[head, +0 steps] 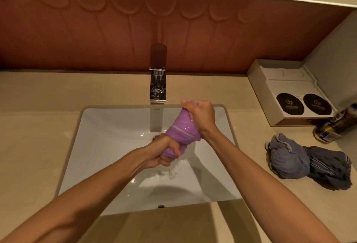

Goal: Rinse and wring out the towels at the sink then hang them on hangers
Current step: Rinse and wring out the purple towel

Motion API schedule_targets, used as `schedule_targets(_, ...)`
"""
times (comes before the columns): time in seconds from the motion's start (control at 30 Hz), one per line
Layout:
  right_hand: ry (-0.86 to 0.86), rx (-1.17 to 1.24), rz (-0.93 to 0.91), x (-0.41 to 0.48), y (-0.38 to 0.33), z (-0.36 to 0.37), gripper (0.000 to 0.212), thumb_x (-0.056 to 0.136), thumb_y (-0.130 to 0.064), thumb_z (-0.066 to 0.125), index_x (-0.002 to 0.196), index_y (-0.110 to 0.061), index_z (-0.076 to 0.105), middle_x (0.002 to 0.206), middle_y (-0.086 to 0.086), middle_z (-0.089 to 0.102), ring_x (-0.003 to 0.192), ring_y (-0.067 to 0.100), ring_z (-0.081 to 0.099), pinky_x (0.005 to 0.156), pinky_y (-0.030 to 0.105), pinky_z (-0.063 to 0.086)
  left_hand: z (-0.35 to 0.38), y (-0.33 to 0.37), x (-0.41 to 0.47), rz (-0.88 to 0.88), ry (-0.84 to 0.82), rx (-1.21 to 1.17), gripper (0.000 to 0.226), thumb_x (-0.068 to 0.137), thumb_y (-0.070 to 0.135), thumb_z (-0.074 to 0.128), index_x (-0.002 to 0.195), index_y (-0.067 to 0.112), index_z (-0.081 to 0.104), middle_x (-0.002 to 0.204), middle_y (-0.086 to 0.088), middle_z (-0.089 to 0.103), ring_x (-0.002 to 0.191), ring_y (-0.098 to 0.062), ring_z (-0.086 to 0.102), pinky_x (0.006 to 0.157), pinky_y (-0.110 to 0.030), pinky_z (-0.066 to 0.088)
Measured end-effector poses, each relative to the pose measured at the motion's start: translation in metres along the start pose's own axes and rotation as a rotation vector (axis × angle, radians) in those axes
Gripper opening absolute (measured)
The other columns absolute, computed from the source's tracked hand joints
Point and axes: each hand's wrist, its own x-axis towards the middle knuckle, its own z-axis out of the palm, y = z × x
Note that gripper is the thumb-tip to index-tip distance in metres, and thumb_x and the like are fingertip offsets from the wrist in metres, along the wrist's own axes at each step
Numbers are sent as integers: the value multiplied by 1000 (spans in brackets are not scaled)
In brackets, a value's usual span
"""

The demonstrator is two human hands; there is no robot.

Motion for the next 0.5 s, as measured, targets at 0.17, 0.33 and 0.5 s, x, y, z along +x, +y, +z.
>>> schedule_targets(0.17,-50,703,373,14,16,-3,34,85,-17,63,54,-16,50,50,-5,41,42,9,45,48,19,40,-6,8,15,-46,-230,-305,20,46,5,57,51,11,39,38,3,33,23,-1,24,29,-5,18)
schedule_targets(0.33,-11,587,660,15,52,1,27,84,-29,65,66,-12,54,58,3,49,48,18,54,51,25,46,-10,8,15,-88,-141,-128,24,78,4,58,62,12,42,45,1,43,28,-2,28,29,-10,19)
schedule_targets(0.5,-101,457,841,7,72,-10,31,96,-23,40,87,0,60,62,12,67,52,23,64,45,19,47,-24,23,-4,-13,97,-181,32,82,-15,49,104,7,46,88,-21,63,55,-18,67,55,-26,58)
